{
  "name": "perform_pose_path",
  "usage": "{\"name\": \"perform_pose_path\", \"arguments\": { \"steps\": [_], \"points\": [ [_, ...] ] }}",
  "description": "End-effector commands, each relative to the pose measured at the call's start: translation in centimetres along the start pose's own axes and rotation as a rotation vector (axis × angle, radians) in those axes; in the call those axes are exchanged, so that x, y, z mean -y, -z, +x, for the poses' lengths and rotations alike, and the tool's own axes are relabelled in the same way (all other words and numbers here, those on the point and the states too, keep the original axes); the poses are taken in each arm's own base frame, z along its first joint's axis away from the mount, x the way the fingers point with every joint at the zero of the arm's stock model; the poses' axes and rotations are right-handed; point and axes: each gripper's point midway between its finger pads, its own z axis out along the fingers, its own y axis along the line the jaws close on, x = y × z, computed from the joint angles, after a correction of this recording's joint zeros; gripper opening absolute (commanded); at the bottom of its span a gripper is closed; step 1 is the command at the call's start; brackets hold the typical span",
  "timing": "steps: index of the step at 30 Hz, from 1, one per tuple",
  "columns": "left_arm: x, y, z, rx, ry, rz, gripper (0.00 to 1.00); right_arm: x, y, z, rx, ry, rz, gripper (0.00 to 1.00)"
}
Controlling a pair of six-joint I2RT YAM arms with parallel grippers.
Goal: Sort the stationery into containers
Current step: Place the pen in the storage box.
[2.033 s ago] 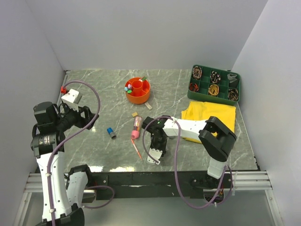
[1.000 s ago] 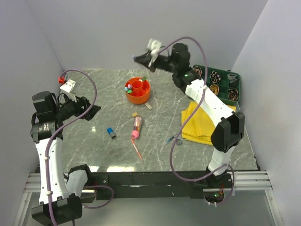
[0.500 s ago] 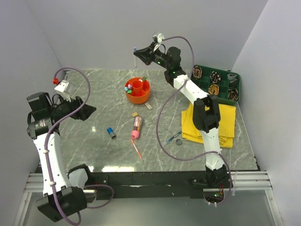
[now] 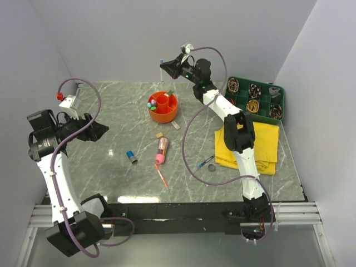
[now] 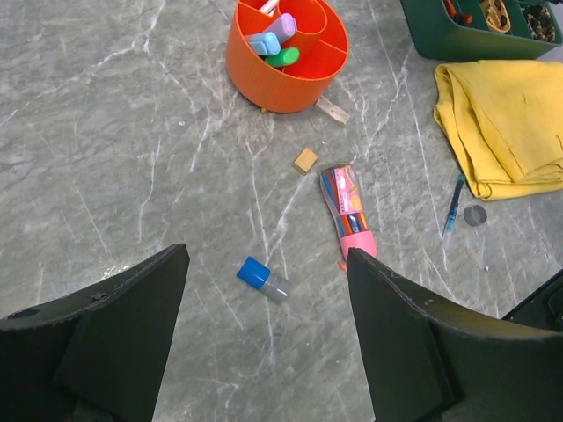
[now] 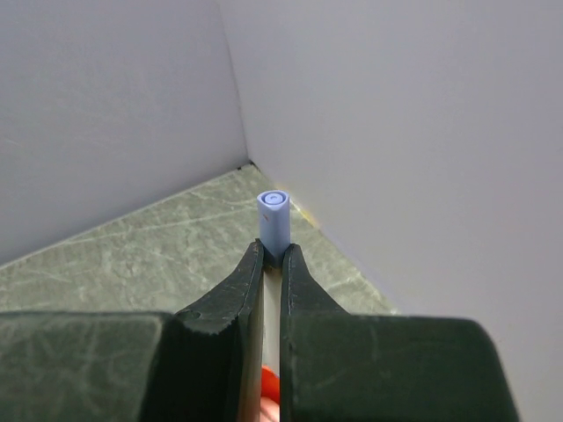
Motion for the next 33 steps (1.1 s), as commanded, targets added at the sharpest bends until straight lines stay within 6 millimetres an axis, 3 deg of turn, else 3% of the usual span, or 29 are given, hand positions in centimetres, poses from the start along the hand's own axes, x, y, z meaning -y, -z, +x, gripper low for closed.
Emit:
{"name": "perform_pose_path", "arguments": {
  "steps": [1, 19, 28, 33],
  "points": [
    [0.2, 0.2, -1.8, 0.043, -0.041, 0.021, 0.79, 0.0, 0.1, 1.0, 0.001, 0.012, 0.009, 0.00],
    [-0.2, 0.0, -1.0, 0.037, -0.022, 0.021, 0.78, 0.4, 0.6, 8.3, -0.128, -0.117, 0.080, 0.00],
    [-0.4, -0.3, -1.2, 0.045, -0.016, 0.025, 0.78, 0.6, 0.5, 9.1, -0.145, -0.157, 0.122, 0.00],
    [-0.3, -0.4, -1.6, 0.058, -0.014, 0.034, 0.78, 0.4, 0.8, 9.1, -0.157, -0.168, 0.135, 0.09]
  ]
}}
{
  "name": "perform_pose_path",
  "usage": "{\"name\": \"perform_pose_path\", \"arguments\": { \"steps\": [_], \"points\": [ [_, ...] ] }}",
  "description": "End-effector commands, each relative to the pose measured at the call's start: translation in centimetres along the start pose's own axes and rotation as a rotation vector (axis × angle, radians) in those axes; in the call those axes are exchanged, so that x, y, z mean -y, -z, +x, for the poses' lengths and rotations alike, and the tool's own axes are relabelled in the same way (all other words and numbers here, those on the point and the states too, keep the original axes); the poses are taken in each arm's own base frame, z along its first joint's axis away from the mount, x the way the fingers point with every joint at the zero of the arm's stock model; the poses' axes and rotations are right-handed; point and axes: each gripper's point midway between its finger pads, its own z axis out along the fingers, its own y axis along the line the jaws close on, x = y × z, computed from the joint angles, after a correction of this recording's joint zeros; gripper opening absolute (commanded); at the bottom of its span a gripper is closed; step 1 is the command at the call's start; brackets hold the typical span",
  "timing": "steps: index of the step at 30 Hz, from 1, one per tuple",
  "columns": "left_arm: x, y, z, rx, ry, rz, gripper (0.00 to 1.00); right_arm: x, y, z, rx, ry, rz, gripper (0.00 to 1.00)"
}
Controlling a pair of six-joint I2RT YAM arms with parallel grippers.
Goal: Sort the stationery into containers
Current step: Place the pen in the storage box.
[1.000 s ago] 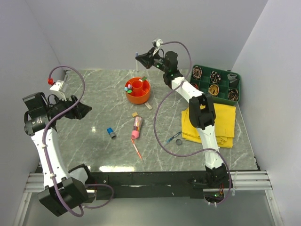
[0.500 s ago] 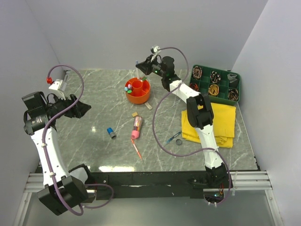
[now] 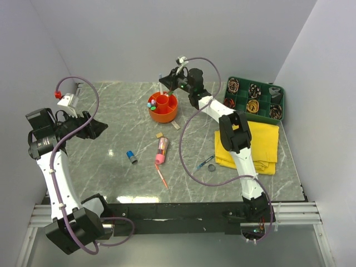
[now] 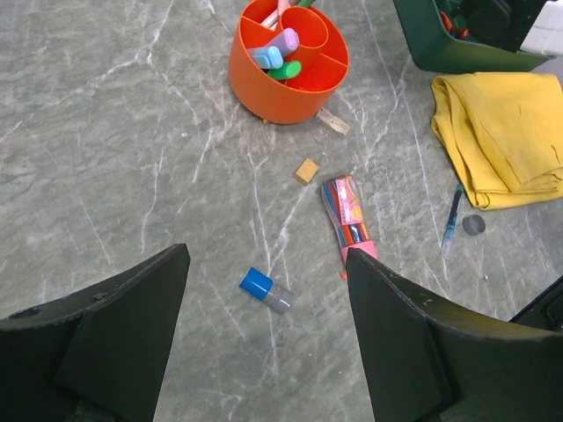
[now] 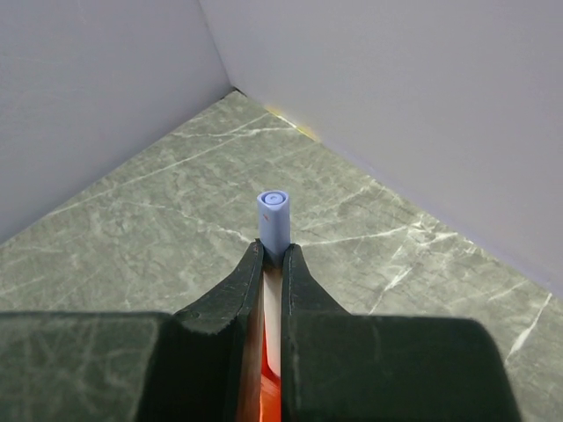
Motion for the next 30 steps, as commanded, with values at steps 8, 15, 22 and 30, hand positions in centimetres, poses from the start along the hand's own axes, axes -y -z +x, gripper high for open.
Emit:
{"name": "perform_pose_path", "arguments": {
  "steps": [8, 15, 22, 30],
  "points": [
    [0.4, -0.1, -1.4, 0.054, -0.033, 0.036, 0.78, 0.1, 0.5, 0.4, 0.006, -0.019, 0.057, 0.38],
    [0.8, 0.0, -1.3, 0.061, -0.036, 0.041, 0.78, -0.9, 1.7, 0.1, 0.013, -0.010, 0.049, 0.45],
    [1.2, 0.3, -1.3, 0.076, -0.052, 0.044, 0.78, -2.1, 2.7, -1.4, 0.031, -0.002, 0.029, 0.49],
    [2.2, 0.6, -1.6, 0.100, -0.074, 0.065, 0.79, -3.9, 4.5, -4.8, 0.066, 0.026, 0.009, 0.50]
  ]
}}
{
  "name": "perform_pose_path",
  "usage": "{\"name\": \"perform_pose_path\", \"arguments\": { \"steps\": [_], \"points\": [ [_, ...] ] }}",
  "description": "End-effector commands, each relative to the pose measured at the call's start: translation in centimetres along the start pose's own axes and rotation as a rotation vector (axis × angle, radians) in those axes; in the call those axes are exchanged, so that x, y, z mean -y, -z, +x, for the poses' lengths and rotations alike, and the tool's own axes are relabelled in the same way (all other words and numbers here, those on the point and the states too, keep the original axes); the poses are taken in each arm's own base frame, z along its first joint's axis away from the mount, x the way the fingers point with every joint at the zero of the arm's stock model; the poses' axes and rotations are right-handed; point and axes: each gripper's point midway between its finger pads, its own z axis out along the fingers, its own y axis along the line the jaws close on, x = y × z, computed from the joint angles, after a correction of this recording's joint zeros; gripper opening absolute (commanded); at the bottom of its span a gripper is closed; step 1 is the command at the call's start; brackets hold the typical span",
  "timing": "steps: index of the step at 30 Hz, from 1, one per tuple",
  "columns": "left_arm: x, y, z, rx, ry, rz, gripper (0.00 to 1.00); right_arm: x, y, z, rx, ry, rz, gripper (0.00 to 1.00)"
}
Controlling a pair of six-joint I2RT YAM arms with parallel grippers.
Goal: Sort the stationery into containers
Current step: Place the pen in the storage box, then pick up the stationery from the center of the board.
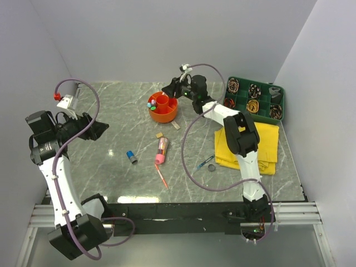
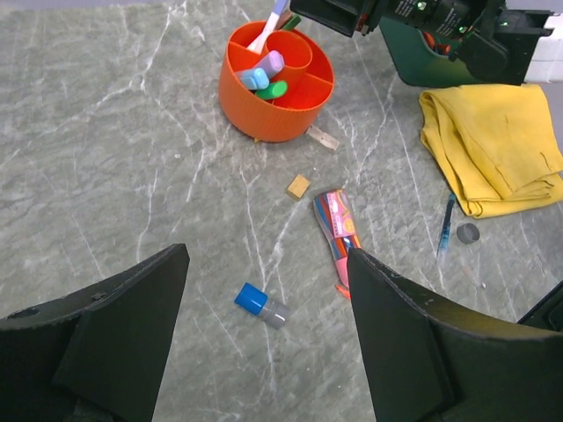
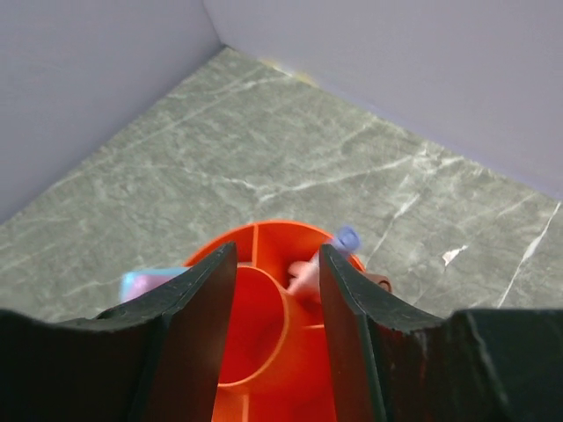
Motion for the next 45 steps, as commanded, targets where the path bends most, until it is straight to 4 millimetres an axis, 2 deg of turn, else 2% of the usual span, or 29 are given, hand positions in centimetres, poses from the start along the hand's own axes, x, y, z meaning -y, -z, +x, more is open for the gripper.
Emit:
{"name": "perform_pose_path", "arguments": {
  "steps": [1, 2, 3, 5, 7, 8, 9, 12, 15, 16, 20, 22, 26, 29, 30, 31, 32, 33, 35, 36, 38, 40, 41, 43, 44, 45],
  "points": [
    [1.4, 0.4, -1.1, 0.047, -0.051, 0.042, 0.79, -3.6, 2.0, -8.1, 0.142, 0.083, -0.052, 0.51],
    [1.4, 0.5, -1.2, 0.050, -0.056, 0.039, 0.79, -4.2, 2.6, -9.2, 0.152, 0.089, -0.054, 0.51],
    [1.5, 0.6, -1.3, 0.051, -0.062, 0.036, 0.79, -3.9, 3.1, -9.0, 0.143, 0.083, -0.042, 0.51],
    [1.3, 0.7, -1.4, 0.050, -0.075, 0.017, 0.80, -4.5, 4.4, -10.4, 0.148, 0.079, -0.033, 0.51],
    [1.1, 0.8, -1.2, 0.040, -0.067, -0.005, 0.81, -4.7, 5.6, -9.8, 0.118, 0.073, -0.033, 0.52],
    [1.0, 0.8, -1.1, 0.035, -0.059, -0.009, 0.81, -5.6, 6.6, -10.5, 0.109, 0.082, -0.044, 0.52],
    [1.2, 0.8, -0.9, 0.025, -0.047, -0.010, 0.81, -6.1, 7.3, -9.3, 0.069, 0.084, -0.063, 0.52],
    [0.9, 0.7, -0.2, -0.002, -0.014, -0.038, 0.82, -8.0, 9.8, -7.9, -0.020, 0.114, -0.112, 0.52],
    [0.5, 0.4, 0.6, -0.023, 0.017, -0.072, 0.81, -8.9, 12.3, -5.6, -0.151, 0.110, -0.105, 0.53],
    [0.7, 0.1, 1.0, -0.037, 0.041, -0.076, 0.81, -9.0, 12.9, -5.0, -0.186, 0.121, -0.104, 0.53],
    [-0.7, -0.3, 2.3, -0.063, 0.076, -0.160, 0.80, -9.0, 16.7, -1.2, -0.332, 0.081, -0.039, 0.53],
    [-1.1, -0.4, 3.4, -0.090, 0.085, -0.184, 0.80, -9.4, 18.0, -0.5, -0.343, 0.093, -0.035, 0.53],
    [-0.4, -1.1, 4.5, -0.149, 0.067, -0.171, 0.80, -12.3, 21.1, 1.4, -0.411, 0.185, -0.121, 0.51],
    [0.0, -1.5, 4.9, -0.190, 0.073, -0.159, 0.81, -15.4, 22.6, 2.4, -0.461, 0.288, -0.255, 0.52],
    [0.0, -1.5, 5.0, -0.200, 0.076, -0.164, 0.82, -17.0, 22.9, 2.9, -0.491, 0.332, -0.327, 0.52],
    [-0.4, -1.6, 5.1, -0.211, 0.065, -0.174, 0.83, -17.4, 23.2, 3.1, -0.504, 0.480, -0.404, 0.52],
    [-0.5, -1.7, 4.7, -0.205, 0.056, -0.180, 0.83, -18.3, 23.9, 3.6, -0.565, 0.520, -0.455, 0.53],
    [-1.0, -2.0, 4.3, -0.193, 0.046, -0.185, 0.85, -19.0, 23.7, 4.0, -0.570, 0.662, -0.531, 0.54],
    [-0.9, -2.6, 4.0, -0.184, 0.052, -0.157, 0.86, -19.7, 23.8, 5.2, -0.610, 0.778, -0.615, 0.57],
    [-1.3, -3.0, 4.0, -0.184, 0.066, -0.152, 0.86, -19.3, 23.3, 5.6, -0.614, 0.889, -0.634, 0.59],
    [-1.3, -3.4, 2.8, -0.141, 0.078, -0.138, 0.86, -20.3, 22.7, 7.3, -0.640, 0.990, -0.717, 0.60],
    [-1.5, -3.3, 1.9, -0.115, 0.128, -0.141, 0.86, -21.2, 21.8, 9.1, -0.666, 1.129, -0.802, 0.62],
    [-1.3, -3.2, 1.0, -0.102, 0.116, -0.138, 0.86, -21.7, 21.2, 9.4, -0.661, 1.170, -0.823, 0.68],
    [-1.5, -3.0, 0.6, -0.104, 0.101, -0.152, 0.86, -21.9, 20.4, 10.9, -0.680, 1.282, -0.884, 0.70],
    [-1.6, -2.9, 0.2, -0.096, 0.091, -0.163, 0.86, -23.0, 20.0, 11.5, -0.670, 1.327, -0.926, 0.71],
    [-2.0, -2.7, 0.1, -0.093, 0.088, -0.182, 0.87, -23.2, 19.7, 12.0, -0.668, 1.392, -0.963, 0.71]
  ]
}}
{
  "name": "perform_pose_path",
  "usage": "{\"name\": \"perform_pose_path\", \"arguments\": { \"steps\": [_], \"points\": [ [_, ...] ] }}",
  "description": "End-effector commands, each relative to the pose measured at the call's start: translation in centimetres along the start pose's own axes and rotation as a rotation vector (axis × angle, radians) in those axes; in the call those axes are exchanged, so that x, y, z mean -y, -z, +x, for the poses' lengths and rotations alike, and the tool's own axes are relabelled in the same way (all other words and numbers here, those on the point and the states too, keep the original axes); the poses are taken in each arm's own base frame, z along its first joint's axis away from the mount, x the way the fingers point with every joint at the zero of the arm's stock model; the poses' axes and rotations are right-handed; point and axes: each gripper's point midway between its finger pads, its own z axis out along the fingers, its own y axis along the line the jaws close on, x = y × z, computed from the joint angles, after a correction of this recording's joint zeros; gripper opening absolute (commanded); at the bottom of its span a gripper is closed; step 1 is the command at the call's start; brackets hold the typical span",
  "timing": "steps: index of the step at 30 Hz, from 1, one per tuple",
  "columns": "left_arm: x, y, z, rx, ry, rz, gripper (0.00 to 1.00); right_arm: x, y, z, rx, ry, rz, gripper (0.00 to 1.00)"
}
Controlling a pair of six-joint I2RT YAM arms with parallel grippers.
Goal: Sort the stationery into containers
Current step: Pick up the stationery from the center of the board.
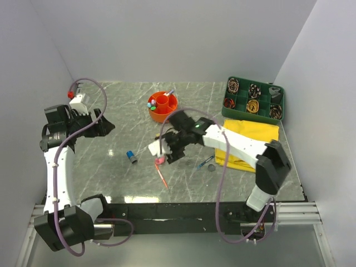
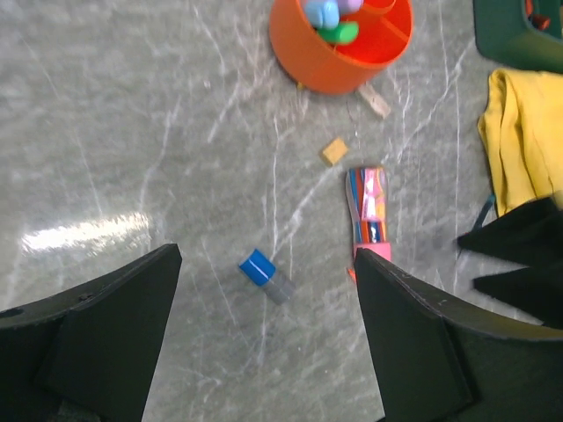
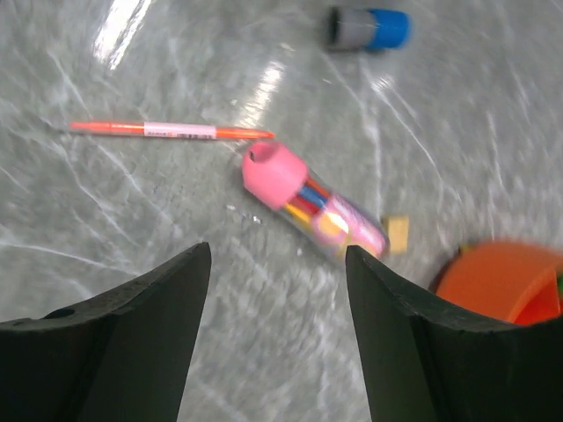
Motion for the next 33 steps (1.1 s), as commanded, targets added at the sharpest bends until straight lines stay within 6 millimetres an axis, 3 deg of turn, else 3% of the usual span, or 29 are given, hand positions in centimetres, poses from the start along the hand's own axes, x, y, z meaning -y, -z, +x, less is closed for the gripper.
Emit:
{"name": "perform_pose_path", "arguments": {
  "steps": [1, 4, 10, 16, 24, 33],
  "points": [
    [0.7, 1.5, -4.2, 0.117, -0.063, -0.015, 0.87, -0.3, -2.9, 0.2, -0.103, 0.349, -0.109, 0.72],
    [0.3, 2.0, -4.7, 0.155, -0.043, -0.031, 0.87, -0.6, -4.8, 0.4, -0.145, 0.449, -0.164, 0.72],
    [0.3, 2.9, -3.2, 0.167, -0.031, -0.044, 0.87, -1.1, -7.1, 0.7, -0.188, 0.548, -0.252, 0.72],
    [0.5, 3.9, -1.9, 0.165, -0.049, -0.077, 0.88, -0.9, -8.4, 2.3, -0.244, 0.580, -0.316, 0.70],
    [0.7, 4.6, -2.4, 0.181, -0.075, -0.097, 0.88, -0.3, -10.2, 3.7, -0.281, 0.592, -0.361, 0.67],
    [0.5, 4.6, -2.2, 0.180, -0.066, -0.102, 0.89, 0.3, -10.9, 5.5, -0.344, 0.601, -0.382, 0.61]
  ]
}}
